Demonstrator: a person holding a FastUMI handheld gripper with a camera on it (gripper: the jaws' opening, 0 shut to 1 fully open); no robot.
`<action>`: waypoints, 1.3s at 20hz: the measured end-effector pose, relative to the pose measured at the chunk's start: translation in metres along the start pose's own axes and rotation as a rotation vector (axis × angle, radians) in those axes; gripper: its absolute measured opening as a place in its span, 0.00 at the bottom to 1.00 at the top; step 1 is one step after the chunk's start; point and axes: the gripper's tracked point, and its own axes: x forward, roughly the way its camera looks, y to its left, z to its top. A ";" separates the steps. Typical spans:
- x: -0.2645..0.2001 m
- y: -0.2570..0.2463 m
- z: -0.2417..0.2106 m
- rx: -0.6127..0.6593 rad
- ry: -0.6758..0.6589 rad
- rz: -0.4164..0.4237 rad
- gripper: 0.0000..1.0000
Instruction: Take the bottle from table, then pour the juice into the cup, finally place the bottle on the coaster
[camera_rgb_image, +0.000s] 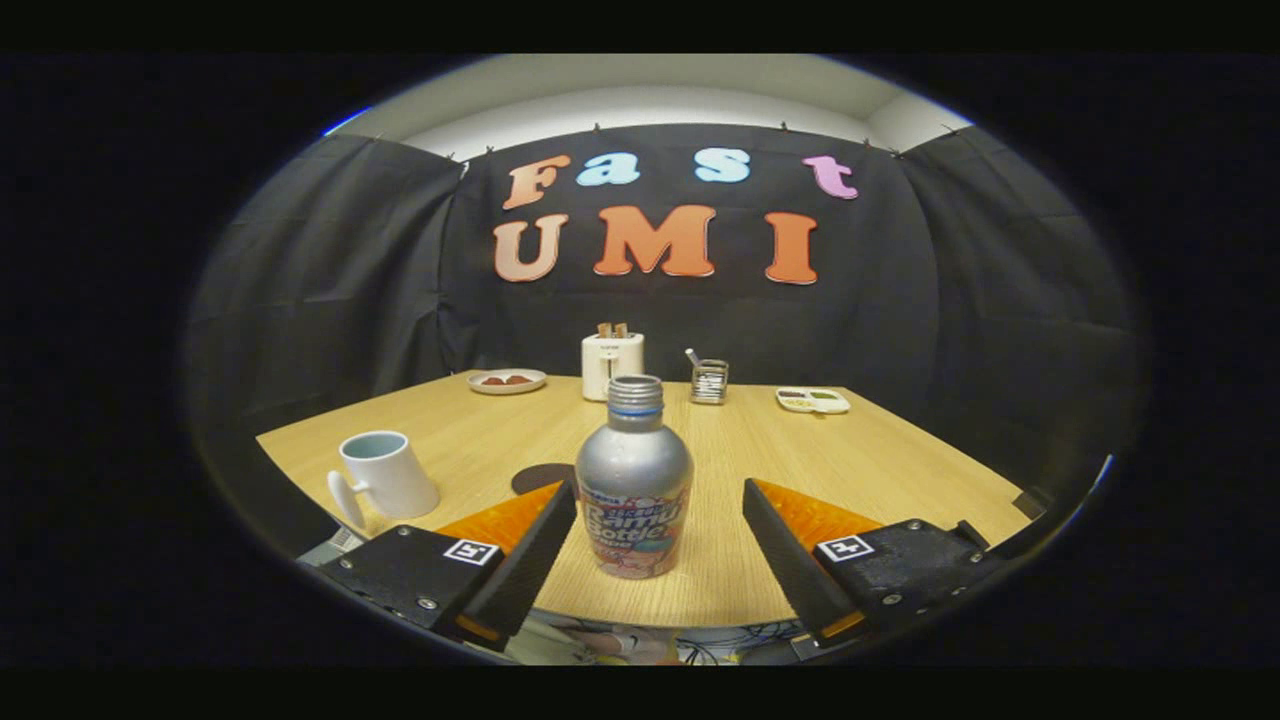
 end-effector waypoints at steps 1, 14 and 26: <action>0.004 0.002 -0.006 -0.005 0.020 0.000 1.00; 0.037 0.013 -0.055 0.167 0.139 0.001 0.81; 0.018 0.012 0.007 -0.202 0.028 -0.207 0.78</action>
